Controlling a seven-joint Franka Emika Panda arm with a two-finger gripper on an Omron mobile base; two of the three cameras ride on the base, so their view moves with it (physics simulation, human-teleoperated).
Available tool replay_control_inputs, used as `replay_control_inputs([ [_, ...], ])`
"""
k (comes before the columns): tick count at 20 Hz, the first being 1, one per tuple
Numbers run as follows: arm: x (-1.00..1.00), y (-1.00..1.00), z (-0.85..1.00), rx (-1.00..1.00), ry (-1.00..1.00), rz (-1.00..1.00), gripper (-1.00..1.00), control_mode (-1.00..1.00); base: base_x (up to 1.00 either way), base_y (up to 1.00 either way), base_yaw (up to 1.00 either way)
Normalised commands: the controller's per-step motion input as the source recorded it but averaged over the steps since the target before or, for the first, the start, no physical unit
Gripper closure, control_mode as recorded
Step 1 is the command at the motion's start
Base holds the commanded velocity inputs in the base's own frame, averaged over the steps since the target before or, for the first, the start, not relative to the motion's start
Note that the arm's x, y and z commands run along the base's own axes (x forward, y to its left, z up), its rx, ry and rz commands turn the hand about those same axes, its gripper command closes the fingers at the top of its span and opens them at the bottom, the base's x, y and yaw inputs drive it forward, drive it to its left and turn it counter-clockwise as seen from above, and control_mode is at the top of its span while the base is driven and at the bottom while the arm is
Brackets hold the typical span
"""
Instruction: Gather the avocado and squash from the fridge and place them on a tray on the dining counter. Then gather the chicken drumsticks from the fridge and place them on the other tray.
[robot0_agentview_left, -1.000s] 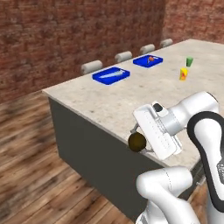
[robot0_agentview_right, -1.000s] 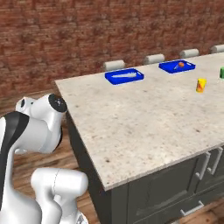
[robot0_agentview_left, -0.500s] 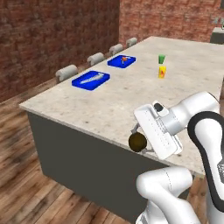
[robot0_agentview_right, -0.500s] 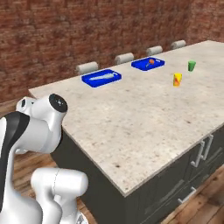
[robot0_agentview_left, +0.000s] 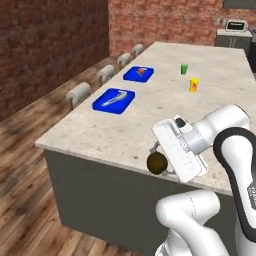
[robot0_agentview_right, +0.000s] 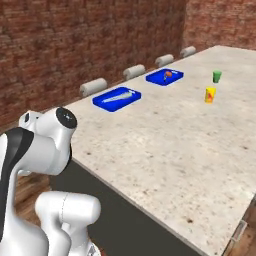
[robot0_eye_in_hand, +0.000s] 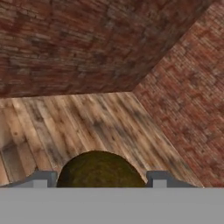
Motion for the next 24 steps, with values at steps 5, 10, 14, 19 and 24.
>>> replay_control_inputs([
  [5,0.00,0.00,0.00,0.00,0.00,0.00,1.00,1.00,0.34,1.00,-0.34],
  [10,0.00,0.00,0.00,0.00,0.00,0.00,1.00,1.00,0.35,1.00,-0.34],
  [14,0.00,0.00,0.00,0.00,0.00,0.00,1.00,1.00,0.36,1.00,-0.34],
  [19,0.00,0.00,0.00,0.00,0.00,0.00,1.00,1.00,0.36,1.00,-0.35],
  [24,0.00,0.00,0.00,0.00,0.00,0.00,1.00,1.00,0.38,0.97,-0.36],
])
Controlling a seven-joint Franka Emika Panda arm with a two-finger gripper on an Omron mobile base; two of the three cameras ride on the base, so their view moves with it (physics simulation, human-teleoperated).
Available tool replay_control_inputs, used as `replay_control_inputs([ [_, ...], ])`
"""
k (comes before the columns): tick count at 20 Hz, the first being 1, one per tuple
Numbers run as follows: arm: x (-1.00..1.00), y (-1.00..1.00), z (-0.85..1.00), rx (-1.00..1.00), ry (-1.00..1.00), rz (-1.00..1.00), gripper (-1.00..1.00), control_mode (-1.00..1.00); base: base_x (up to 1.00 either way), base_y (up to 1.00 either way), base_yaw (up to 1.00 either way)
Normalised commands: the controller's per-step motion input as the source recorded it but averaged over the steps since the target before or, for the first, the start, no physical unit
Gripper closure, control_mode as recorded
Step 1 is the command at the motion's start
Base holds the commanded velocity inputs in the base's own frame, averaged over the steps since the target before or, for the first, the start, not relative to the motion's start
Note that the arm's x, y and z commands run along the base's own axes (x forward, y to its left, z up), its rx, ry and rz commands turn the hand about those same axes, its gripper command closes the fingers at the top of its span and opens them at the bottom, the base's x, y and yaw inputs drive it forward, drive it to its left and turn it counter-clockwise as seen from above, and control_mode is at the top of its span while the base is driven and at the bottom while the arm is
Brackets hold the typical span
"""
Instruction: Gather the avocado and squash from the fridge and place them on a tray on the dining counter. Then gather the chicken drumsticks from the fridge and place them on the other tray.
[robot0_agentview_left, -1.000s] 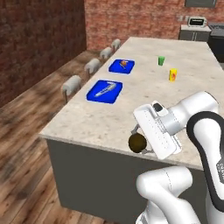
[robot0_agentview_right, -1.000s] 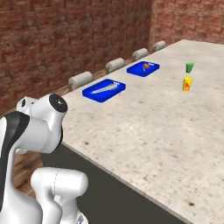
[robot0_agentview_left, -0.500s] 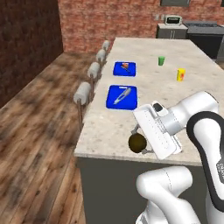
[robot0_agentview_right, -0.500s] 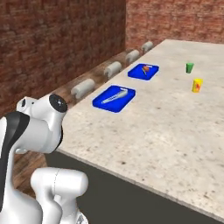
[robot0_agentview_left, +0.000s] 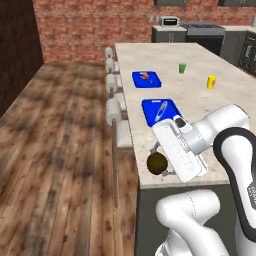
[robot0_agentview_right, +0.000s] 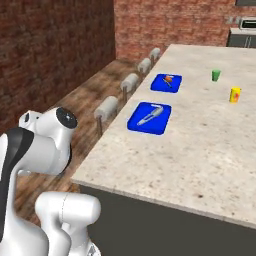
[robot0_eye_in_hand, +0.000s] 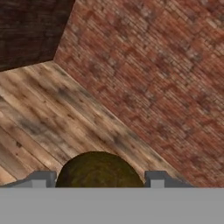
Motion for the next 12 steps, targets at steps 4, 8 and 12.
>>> replay_control_inputs([
  [4,0.00,0.00,0.00,0.00,0.00,0.00,1.00,1.00,0.40,0.95,-0.37],
  [8,0.00,0.00,0.00,0.00,0.00,0.00,1.00,1.00,0.41,0.94,-0.37],
  [12,0.00,0.00,0.00,0.00,0.00,0.00,1.00,1.00,0.42,0.92,-0.38],
])
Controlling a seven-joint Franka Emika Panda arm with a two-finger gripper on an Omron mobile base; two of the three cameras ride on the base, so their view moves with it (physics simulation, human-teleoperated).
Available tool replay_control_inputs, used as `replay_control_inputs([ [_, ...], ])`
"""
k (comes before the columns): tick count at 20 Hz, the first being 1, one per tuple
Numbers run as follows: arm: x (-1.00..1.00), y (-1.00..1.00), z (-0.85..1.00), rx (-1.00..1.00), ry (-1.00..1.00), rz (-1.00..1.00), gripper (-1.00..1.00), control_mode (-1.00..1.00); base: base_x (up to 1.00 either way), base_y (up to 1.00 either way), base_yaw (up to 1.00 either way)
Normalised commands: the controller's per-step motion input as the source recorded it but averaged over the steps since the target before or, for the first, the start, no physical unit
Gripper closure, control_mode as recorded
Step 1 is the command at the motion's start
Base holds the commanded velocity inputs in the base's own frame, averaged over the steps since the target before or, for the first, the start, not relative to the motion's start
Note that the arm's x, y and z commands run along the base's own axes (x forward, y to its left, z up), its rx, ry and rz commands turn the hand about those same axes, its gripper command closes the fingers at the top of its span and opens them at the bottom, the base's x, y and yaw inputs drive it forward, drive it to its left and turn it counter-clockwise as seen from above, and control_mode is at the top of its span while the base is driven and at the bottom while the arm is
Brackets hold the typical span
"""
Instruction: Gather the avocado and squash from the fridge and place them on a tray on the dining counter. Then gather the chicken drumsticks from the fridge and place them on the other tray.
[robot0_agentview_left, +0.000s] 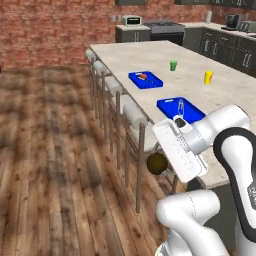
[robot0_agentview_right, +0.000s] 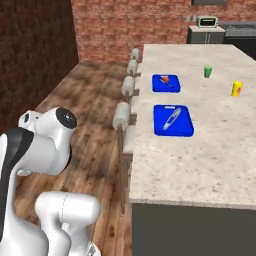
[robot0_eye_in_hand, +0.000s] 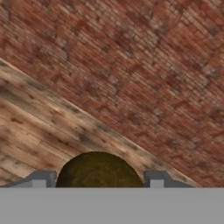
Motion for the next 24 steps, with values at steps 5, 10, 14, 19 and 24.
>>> replay_control_inputs([
  [5,0.00,0.00,0.00,0.00,0.00,0.00,1.00,1.00,0.46,0.84,-0.41],
  [10,0.00,0.00,0.00,0.00,0.00,0.00,1.00,1.00,0.46,0.80,-0.43],
  [14,0.00,0.00,0.00,0.00,0.00,0.00,1.00,1.00,0.46,0.78,-0.44],
  [19,0.00,0.00,0.00,0.00,0.00,0.00,1.00,1.00,0.46,0.78,-0.44],
  [24,0.00,0.00,0.00,0.00,0.00,0.00,1.00,1.00,0.46,0.79,-0.43],
])
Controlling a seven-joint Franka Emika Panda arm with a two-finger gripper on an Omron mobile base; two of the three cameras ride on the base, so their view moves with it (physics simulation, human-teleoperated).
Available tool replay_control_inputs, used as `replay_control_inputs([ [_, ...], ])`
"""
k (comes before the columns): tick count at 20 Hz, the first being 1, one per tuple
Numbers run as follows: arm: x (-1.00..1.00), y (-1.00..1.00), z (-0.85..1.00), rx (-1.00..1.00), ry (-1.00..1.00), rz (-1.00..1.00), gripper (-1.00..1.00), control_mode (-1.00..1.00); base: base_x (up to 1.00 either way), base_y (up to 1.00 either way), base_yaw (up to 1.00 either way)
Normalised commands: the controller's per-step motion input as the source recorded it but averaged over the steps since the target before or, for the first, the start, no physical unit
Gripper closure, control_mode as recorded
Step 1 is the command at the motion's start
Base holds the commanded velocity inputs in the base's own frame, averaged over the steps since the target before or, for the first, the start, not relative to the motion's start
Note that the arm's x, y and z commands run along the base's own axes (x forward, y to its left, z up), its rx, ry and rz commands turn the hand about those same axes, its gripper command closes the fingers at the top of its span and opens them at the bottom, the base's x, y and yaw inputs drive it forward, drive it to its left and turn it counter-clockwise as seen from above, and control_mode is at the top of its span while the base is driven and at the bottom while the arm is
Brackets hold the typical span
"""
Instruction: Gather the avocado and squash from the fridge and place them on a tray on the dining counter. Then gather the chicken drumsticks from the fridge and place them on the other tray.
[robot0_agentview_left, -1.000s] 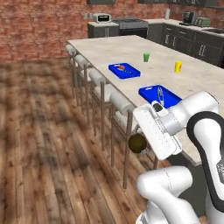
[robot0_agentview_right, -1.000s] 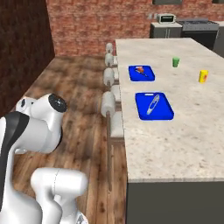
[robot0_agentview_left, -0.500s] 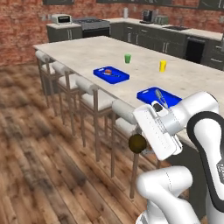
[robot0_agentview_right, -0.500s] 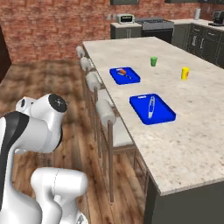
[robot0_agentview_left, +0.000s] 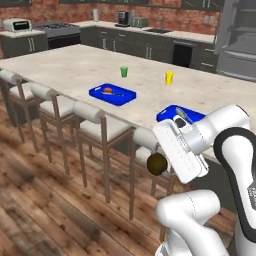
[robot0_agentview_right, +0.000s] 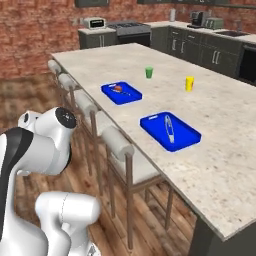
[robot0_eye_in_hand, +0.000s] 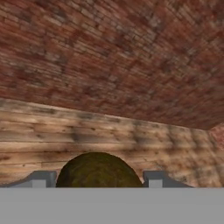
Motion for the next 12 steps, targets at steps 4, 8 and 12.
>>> replay_control_inputs([
  [4,0.00,0.00,0.00,0.00,0.00,0.00,1.00,1.00,0.45,0.79,-0.43],
  [8,0.00,0.00,0.00,0.00,0.00,0.00,1.00,1.00,0.44,0.80,-0.43],
  [12,0.00,0.00,0.00,0.00,0.00,0.00,1.00,1.00,0.40,0.81,-0.42],
])
